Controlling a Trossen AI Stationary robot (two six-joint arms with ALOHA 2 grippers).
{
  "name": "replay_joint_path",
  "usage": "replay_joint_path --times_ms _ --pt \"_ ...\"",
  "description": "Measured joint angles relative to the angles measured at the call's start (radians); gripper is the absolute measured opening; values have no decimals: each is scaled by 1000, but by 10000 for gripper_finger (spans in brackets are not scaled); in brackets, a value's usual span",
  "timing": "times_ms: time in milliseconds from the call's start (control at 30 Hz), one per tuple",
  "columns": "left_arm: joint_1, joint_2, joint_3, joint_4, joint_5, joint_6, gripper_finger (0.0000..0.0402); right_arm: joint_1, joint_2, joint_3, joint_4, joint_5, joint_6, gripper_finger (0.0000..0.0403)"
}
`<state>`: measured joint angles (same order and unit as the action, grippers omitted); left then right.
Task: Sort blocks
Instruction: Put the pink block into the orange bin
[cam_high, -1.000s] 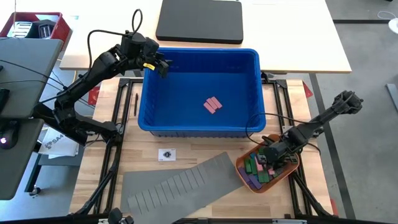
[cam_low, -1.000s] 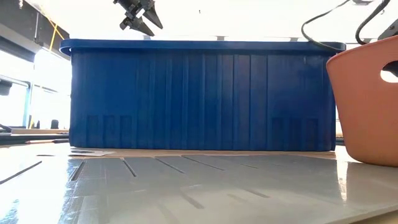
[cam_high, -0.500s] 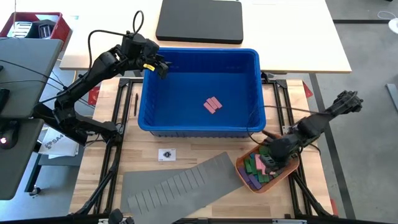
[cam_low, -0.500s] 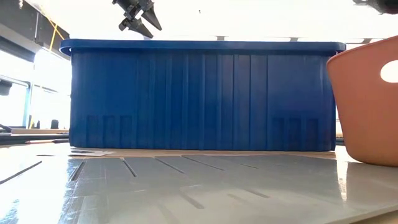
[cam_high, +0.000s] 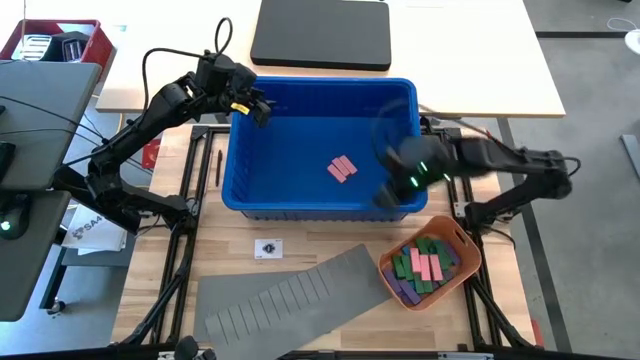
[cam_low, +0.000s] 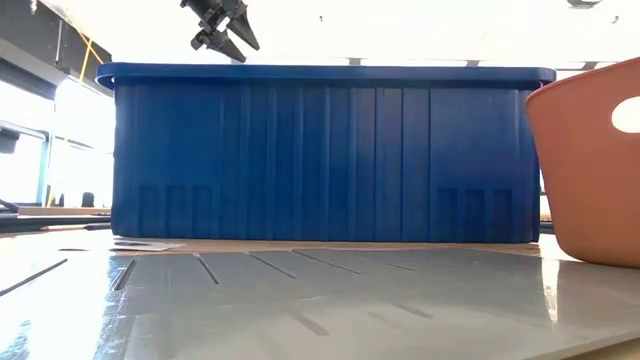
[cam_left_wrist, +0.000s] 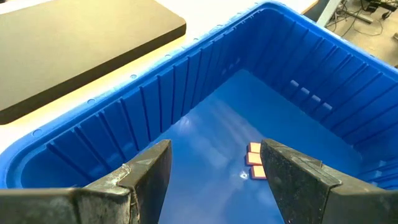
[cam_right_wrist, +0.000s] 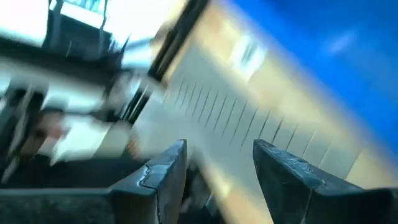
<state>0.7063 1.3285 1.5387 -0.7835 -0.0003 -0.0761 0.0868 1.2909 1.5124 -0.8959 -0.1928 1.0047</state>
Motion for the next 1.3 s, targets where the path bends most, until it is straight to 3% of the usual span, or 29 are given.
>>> replay_joint_path --times_ms 167,300,500,667,900,1067,1300 --pt "0 0 0 -17 0 0 238 -262 134 121 -6 56 -267 178" --pt "0 0 0 -44 1 -1 238 -448 252 149 -50 62 -377 180" --pt "0 1 0 -120 2 -27 238 -607 456 143 -42 23 -598 220" --pt "-10 1 0 -194 1 -28 238 -665 625 142 -56 42 -641 265" --pt "-30 1 0 -214 1 -85 238 -683 791 142 -63 44 -649 272" --pt "-42 1 0 -214 0 -114 238 -659 849 142 -62 64 -672 272" --pt "-47 1 0 -214 0 -114 238 -622 865 145 -102 193 -673 272"
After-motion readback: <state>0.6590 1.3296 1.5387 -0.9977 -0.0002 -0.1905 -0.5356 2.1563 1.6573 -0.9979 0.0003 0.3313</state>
